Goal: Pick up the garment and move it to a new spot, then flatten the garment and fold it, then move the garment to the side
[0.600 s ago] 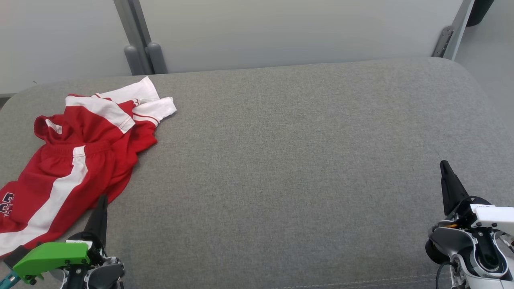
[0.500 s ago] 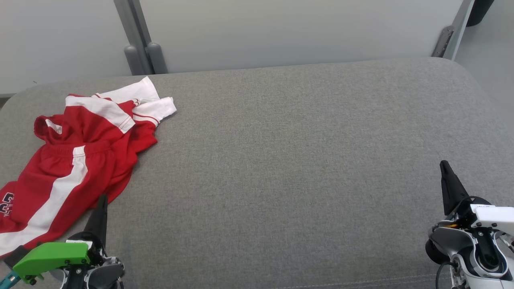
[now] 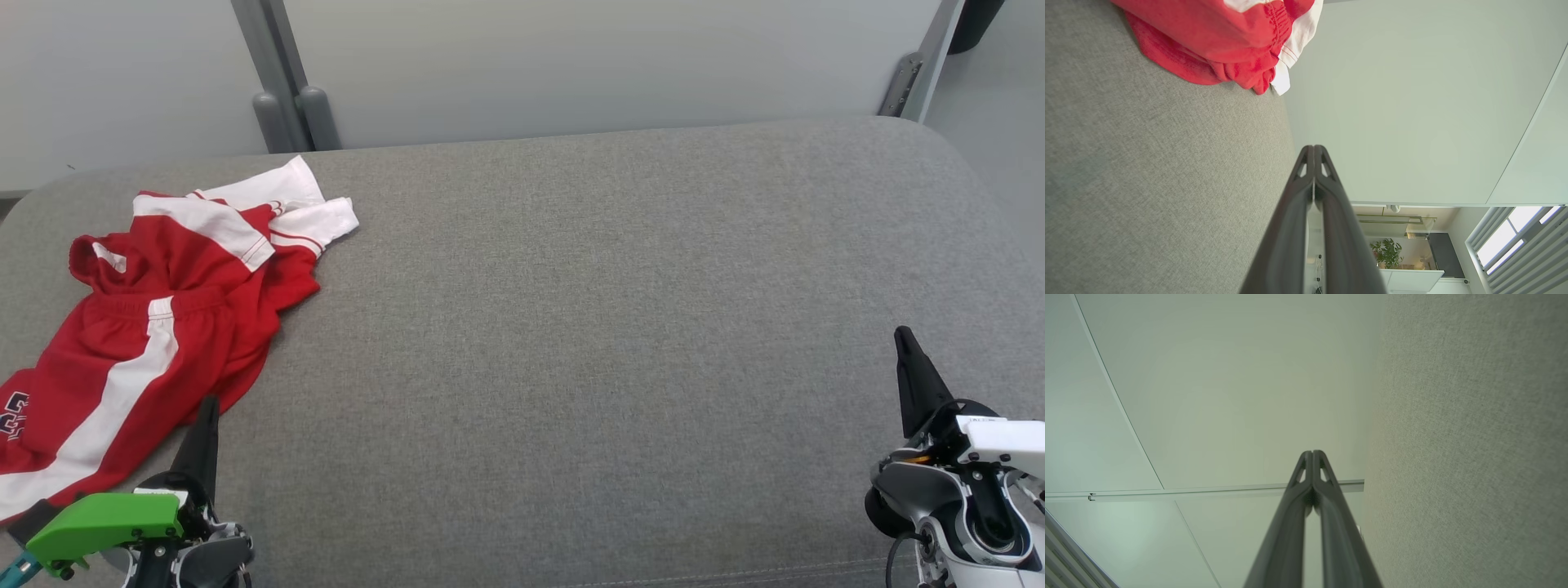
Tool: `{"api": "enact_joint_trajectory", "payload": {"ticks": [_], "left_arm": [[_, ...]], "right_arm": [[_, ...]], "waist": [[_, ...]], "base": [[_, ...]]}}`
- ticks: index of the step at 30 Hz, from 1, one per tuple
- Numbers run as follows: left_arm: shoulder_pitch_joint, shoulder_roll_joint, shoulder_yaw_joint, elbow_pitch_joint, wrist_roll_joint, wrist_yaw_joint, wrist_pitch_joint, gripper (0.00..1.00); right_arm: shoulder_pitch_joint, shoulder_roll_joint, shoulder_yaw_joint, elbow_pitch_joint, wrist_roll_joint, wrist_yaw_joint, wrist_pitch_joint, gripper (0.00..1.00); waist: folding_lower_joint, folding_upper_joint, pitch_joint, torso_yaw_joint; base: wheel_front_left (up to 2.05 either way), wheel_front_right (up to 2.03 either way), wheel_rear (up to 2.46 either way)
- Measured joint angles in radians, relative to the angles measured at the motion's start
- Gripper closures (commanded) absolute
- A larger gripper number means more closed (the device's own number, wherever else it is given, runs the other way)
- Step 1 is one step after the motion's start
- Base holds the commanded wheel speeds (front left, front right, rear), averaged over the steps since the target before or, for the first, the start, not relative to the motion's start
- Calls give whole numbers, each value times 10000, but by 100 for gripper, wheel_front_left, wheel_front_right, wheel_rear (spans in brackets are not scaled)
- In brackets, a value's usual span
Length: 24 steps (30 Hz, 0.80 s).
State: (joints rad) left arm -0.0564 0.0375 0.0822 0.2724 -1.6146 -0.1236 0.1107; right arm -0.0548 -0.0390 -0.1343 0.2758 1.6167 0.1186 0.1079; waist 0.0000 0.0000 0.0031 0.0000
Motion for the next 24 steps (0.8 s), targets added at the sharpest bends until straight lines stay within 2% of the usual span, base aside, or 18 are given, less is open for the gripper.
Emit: {"api": "enact_joint_trajectory", "payload": {"ticks": [22,23,24], "left_arm": [[0,0,0,0,0,0,0,100],[17,-8,-8,77,0,4,0,0],[74,-31,-21,184,0,6,0,0]], "right_arm": [[0,0,0,0,0,0,0,100],[28,15,4,58,2,-15,0,0],[96,59,6,167,2,-50,0,0]], "waist": [[0,0,0,0],[0,0,0,0],[0,0,0,0]], "base": [[0,0,0],[0,0,0],[0,0,0]]}}
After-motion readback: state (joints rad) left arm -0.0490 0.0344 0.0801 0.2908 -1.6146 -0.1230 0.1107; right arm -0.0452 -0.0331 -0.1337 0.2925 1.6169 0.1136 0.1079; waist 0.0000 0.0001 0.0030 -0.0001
